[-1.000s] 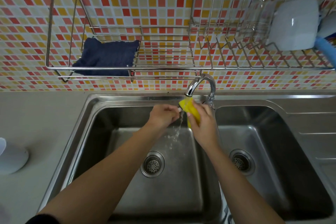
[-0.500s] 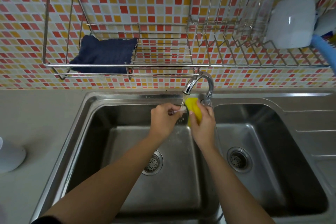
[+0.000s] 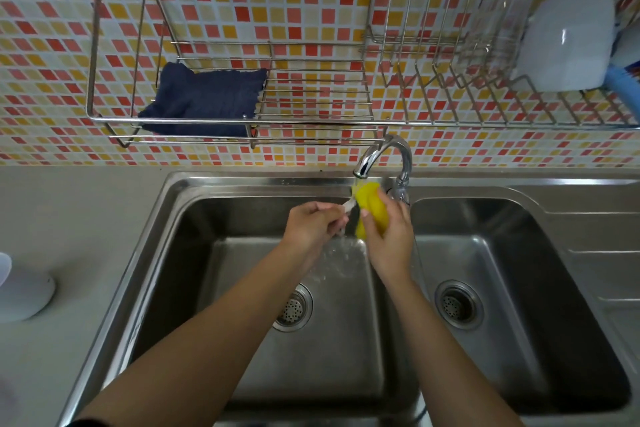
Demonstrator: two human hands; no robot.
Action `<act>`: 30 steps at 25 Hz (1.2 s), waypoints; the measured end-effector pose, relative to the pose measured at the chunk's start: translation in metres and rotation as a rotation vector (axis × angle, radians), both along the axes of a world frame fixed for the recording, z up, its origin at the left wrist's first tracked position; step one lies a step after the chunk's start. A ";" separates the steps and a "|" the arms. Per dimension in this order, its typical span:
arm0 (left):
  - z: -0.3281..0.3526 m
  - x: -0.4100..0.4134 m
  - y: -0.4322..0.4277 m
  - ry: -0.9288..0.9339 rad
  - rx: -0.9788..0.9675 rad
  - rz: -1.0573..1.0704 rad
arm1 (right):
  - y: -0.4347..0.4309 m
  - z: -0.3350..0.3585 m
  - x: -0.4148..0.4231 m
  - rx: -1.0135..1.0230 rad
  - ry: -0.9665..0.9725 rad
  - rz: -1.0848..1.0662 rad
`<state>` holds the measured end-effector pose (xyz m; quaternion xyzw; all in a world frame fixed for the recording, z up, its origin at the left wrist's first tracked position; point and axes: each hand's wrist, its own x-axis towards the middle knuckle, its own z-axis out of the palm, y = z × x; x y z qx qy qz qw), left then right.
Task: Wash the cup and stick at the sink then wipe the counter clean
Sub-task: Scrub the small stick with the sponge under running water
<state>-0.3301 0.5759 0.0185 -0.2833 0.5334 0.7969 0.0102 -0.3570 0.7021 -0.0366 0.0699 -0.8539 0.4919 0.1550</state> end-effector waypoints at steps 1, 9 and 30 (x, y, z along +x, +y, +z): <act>0.001 0.000 0.000 -0.006 0.012 -0.008 | 0.000 0.000 0.000 -0.026 -0.017 -0.021; 0.003 -0.006 0.006 -0.107 -0.079 -0.072 | 0.005 -0.011 -0.012 -0.208 -0.237 0.012; -0.010 0.004 -0.009 0.067 -0.981 -0.395 | 0.007 -0.004 -0.020 0.008 -0.458 0.192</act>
